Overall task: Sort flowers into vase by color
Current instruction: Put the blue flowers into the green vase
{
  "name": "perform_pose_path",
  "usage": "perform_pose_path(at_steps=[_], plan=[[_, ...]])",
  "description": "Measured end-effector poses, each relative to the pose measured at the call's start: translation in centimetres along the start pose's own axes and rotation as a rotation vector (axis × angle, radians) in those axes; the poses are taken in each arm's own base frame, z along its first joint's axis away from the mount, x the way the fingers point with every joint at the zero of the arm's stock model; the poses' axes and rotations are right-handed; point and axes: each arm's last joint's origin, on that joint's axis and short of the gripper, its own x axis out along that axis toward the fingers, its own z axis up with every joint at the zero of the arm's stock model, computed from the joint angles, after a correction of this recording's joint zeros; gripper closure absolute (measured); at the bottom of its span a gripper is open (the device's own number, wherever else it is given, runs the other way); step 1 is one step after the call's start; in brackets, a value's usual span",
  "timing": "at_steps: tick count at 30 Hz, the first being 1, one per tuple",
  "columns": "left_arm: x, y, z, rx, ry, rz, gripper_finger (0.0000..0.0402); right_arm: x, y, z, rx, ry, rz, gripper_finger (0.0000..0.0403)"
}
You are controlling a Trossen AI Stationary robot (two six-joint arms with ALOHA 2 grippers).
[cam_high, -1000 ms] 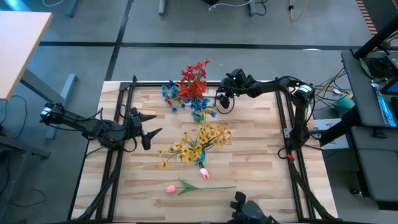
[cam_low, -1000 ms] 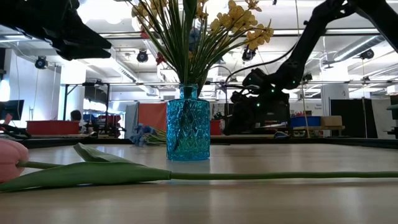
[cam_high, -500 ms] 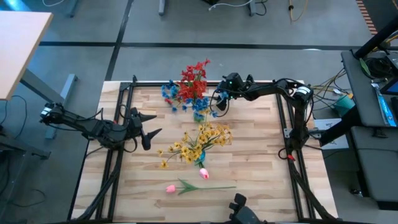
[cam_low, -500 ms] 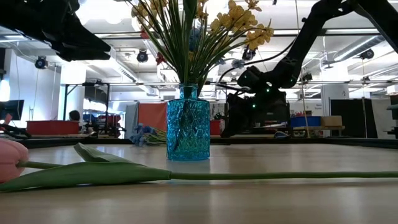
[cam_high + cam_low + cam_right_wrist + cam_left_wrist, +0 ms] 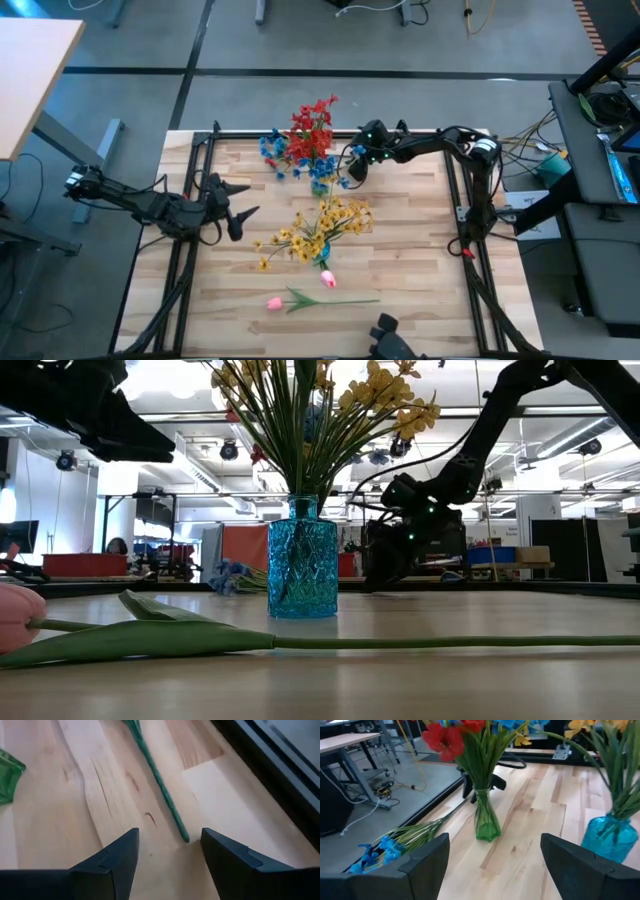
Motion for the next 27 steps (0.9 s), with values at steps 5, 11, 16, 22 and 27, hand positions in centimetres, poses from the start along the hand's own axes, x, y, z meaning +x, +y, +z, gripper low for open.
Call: perform_pose_path(at_steps=[5, 11, 16, 22, 27], plan=[[-0.1, 0.2, -0.4, 0.001, 0.027, 0.019, 0.0106, 0.5, -0.1, 0.3, -0.004, -0.016, -0.019, 0.0160], [-0.3, 0.6, -0.5, -0.012, 0.028, 0.054, 0.0106, 1.5, -0.6, 1.2, 0.013, 0.045, -0.013, 0.0116], [-0.4, 0.7, -0.8, -0.020, 0.044, 0.062, 0.0106, 2.5, -1.0, 2.0, 0.015, 0.087, -0.004, 0.0109], [-0.4, 0.8, -0.9, -0.032, 0.053, 0.066, 0.0106, 2.6, -1.2, 2.5, 0.016, 0.085, -0.007, 0.0123], [-0.5, 0.9, -0.9, -0.028, 0.056, 0.070, 0.0106, 2.6, -1.6, 1.9, 0.040, 0.125, -0.002, 0.0153]])
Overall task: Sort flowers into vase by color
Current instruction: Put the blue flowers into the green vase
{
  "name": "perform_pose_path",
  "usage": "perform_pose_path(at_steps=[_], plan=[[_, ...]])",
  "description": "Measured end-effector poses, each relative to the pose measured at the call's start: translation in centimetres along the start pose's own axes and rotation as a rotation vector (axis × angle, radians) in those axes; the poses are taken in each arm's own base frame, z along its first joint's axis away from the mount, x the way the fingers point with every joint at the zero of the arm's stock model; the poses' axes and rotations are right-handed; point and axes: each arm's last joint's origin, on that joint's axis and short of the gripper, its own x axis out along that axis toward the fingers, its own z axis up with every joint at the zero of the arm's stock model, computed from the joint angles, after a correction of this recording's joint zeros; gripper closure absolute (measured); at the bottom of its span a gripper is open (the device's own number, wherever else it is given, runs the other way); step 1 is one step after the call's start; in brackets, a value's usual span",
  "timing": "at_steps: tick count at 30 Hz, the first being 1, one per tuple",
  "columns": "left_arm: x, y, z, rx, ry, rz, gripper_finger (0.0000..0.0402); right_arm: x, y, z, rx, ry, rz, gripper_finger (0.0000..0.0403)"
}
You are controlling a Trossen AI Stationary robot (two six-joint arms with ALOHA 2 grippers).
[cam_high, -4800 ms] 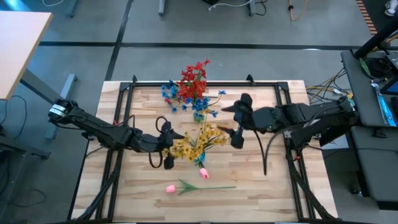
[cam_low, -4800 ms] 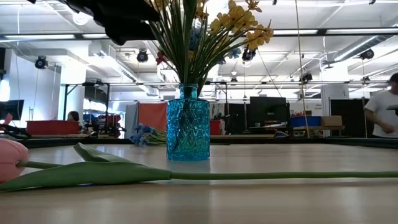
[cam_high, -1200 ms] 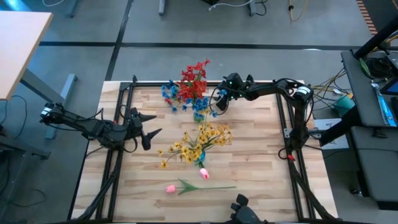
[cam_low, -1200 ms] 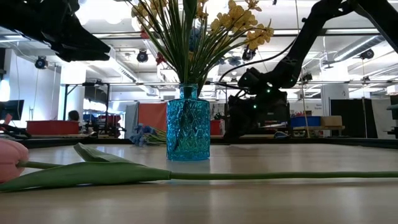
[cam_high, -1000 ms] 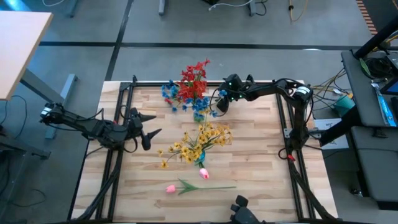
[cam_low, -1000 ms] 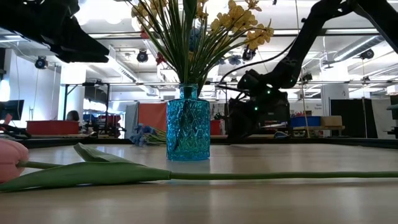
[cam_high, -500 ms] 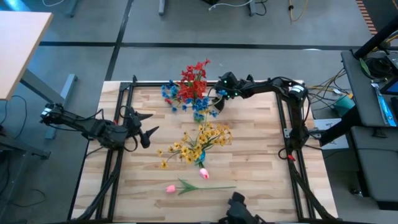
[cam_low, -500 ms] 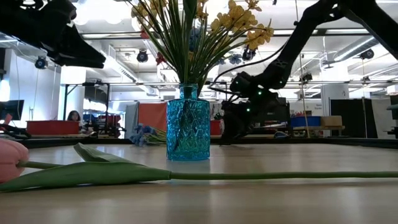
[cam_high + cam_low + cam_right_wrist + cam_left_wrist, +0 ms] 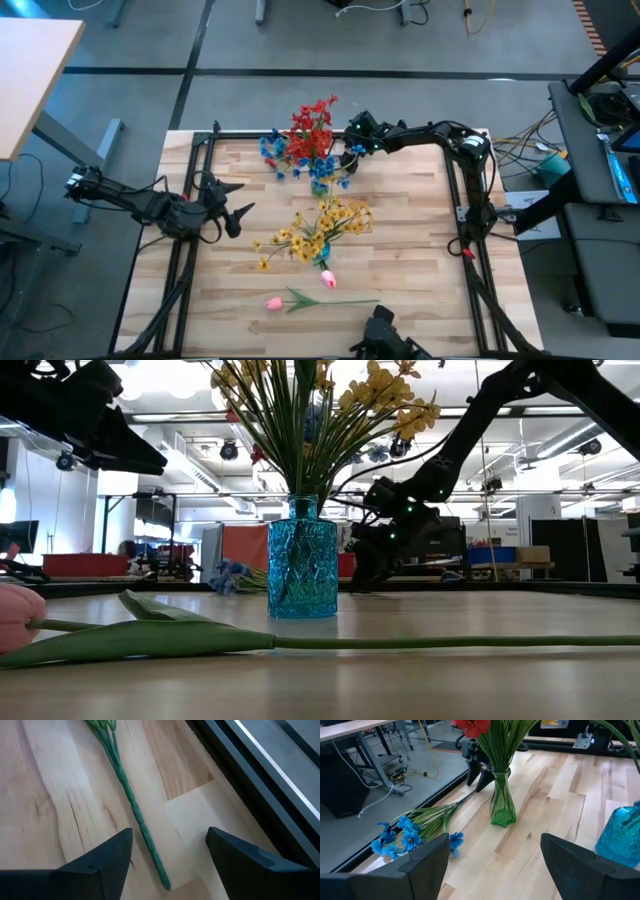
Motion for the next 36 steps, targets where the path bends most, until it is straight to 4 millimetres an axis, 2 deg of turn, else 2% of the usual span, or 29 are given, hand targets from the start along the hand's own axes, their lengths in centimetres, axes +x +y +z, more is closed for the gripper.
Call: perform_pose_path(at_steps=[7, 20, 28, 36], plan=[[0.0, 0.1, 0.0, -0.004, 0.001, 0.001, 0.0106, 0.0, -0.2, -0.3, 0.017, 0.038, 0.013, 0.0210], [0.0, 0.1, 0.0, -0.013, 0.001, 0.001, 0.0106, -0.3, 0.0, -1.2, -0.028, 0.139, 0.061, 0.0381], [0.0, 0.1, -0.2, -0.005, 0.011, 0.005, 0.0106, -0.8, 0.1, -0.5, -0.040, 0.091, 0.073, 0.0388], [0.0, 0.2, -0.2, -0.008, 0.009, 0.023, 0.0106, -1.7, -0.2, -0.6, -0.026, 0.184, 0.093, 0.0393]])
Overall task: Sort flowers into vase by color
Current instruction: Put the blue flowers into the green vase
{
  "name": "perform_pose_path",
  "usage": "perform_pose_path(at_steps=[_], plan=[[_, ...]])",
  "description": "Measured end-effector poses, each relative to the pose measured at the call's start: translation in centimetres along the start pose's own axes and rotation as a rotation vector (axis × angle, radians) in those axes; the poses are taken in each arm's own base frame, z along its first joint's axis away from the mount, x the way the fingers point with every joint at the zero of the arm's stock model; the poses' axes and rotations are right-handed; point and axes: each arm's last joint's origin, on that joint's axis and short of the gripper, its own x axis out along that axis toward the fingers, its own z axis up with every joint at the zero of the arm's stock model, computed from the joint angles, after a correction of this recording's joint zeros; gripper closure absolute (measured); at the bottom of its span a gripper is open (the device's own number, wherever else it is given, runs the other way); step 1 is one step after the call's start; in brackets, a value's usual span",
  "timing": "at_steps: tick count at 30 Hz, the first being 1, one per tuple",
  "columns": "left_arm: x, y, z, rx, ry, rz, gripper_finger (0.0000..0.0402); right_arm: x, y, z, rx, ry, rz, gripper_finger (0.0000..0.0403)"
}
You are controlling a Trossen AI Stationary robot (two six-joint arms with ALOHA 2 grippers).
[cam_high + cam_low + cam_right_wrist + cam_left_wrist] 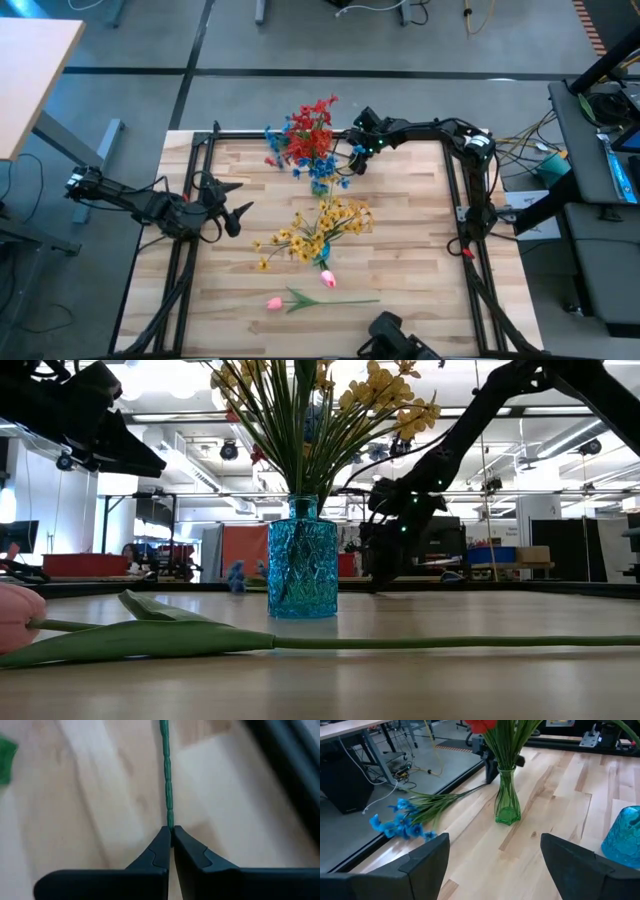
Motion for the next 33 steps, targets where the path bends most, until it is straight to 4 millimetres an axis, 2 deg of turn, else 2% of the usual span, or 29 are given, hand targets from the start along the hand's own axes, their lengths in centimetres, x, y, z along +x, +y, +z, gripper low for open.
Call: perform_pose_path(at_steps=[4, 11, 14, 18, 22, 27, 30, 33], plan=[[-0.1, 0.1, 0.0, -0.006, -0.004, -0.002, 0.0106, -1.4, 0.6, -0.9, 0.033, 0.106, 0.037, 0.0393], [-0.1, 0.1, 0.0, -0.017, -0.004, -0.001, 0.0106, -5.9, 2.7, -3.6, 0.202, 0.394, 0.077, 0.0395], [-0.1, 0.1, 0.0, -0.017, -0.004, -0.002, 0.0106, -7.7, 3.9, -4.9, 0.307, 0.482, 0.081, 0.0395], [-0.1, 0.1, 0.0, -0.017, -0.004, -0.001, 0.0106, -9.0, 6.6, -7.7, 0.430, 0.593, 0.065, 0.0395], [-0.1, 0.1, 0.0, -0.018, -0.004, -0.002, 0.0106, -10.6, 9.1, -9.9, 0.484, 0.601, -0.003, 0.0395], [-0.1, 0.1, 0.0, -0.017, -0.004, -0.001, 0.0106, -12.9, 10.6, -11.4, 0.574, 0.482, -0.116, 0.0386], [-0.1, 0.1, 0.0, -0.019, -0.006, -0.002, 0.0106, -14.4, 11.1, -11.8, 0.602, 0.408, -0.117, 0.0359], [-0.1, 0.1, 0.2, -0.037, -0.019, -0.007, 0.0106, -15.6, 11.3, -12.0, 0.623, 0.346, -0.136, 0.0316]])
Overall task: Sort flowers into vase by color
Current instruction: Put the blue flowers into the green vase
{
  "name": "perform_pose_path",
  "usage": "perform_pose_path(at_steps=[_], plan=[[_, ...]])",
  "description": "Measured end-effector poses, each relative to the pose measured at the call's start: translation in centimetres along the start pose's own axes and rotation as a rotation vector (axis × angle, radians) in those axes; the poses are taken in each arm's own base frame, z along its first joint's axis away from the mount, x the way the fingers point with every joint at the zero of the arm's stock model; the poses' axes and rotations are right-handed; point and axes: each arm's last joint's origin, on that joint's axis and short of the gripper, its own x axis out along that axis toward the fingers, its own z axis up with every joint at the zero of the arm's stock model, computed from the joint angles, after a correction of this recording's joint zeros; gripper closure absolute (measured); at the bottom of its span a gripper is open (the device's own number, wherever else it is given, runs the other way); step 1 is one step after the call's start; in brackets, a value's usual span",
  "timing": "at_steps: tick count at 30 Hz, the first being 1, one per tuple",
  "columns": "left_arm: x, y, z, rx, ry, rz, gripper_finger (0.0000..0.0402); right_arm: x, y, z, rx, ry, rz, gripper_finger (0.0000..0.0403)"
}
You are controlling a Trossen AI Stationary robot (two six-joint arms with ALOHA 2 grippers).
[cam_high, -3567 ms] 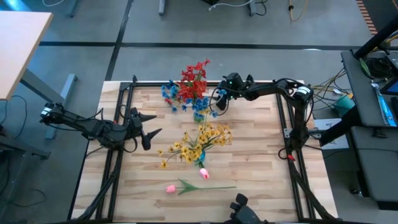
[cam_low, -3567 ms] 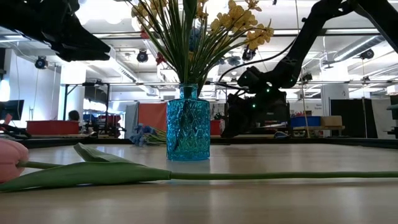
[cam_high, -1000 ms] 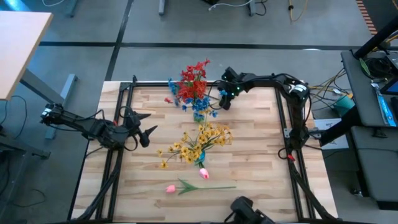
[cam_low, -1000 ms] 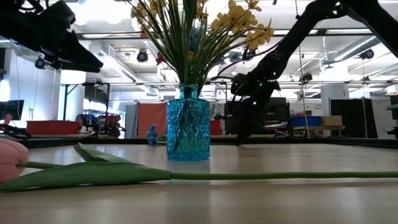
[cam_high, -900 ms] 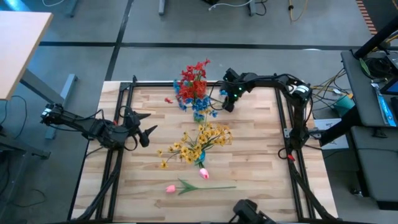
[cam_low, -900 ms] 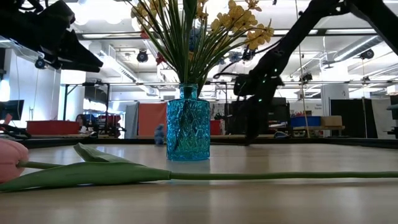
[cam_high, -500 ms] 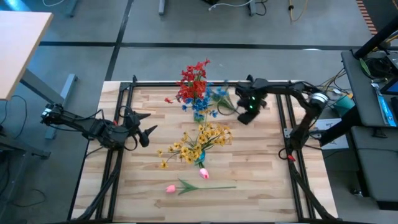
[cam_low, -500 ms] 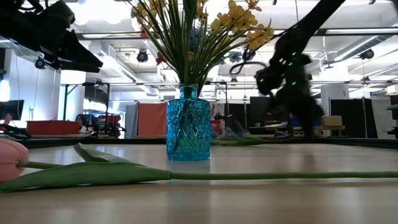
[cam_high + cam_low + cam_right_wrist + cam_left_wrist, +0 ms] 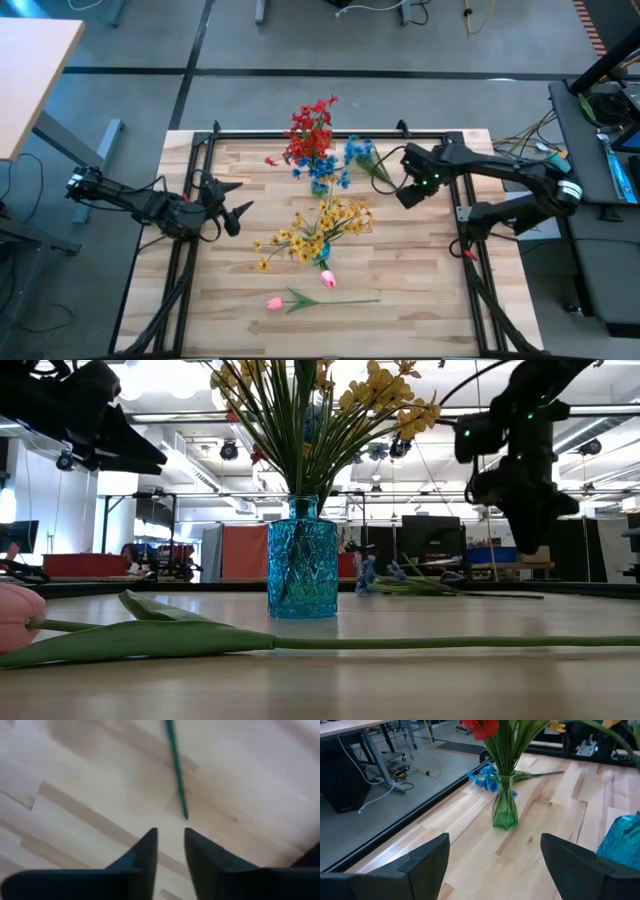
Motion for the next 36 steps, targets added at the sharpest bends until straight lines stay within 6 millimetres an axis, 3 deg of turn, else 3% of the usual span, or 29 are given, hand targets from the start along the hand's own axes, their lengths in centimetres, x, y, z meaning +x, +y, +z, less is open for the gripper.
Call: perform_pose_path(at_steps=[4, 8, 17, 24, 27, 36], plan=[[0.0, -0.1, 0.2, -0.023, -0.016, -0.006, 0.0106, -1.0, 0.2, 0.5, -0.019, -0.169, 0.008, 0.0246], [0.0, -0.1, 0.5, -0.043, -0.032, -0.012, 0.0106, -0.8, 0.8, 2.0, -0.080, -0.344, 0.081, 0.0180], [-0.1, -0.3, 0.9, -0.083, -0.063, -0.024, 0.0106, 4.7, 1.2, 4.5, -0.099, -0.475, 0.117, 0.0073], [-0.1, -0.4, 1.2, -0.103, -0.079, -0.029, 0.0106, 8.3, 1.2, 6.8, -0.131, -0.424, -0.083, 0.0062], [0.0, -0.5, 1.3, -0.117, -0.084, -0.031, 0.0106, 8.4, 1.6, 7.7, -0.136, -0.435, -0.093, 0.0067], [0.3, -0.8, 1.3, -0.122, -0.086, -0.032, 0.0106, 7.7, 1.2, 7.8, -0.116, -0.410, -0.232, 0.0083]])
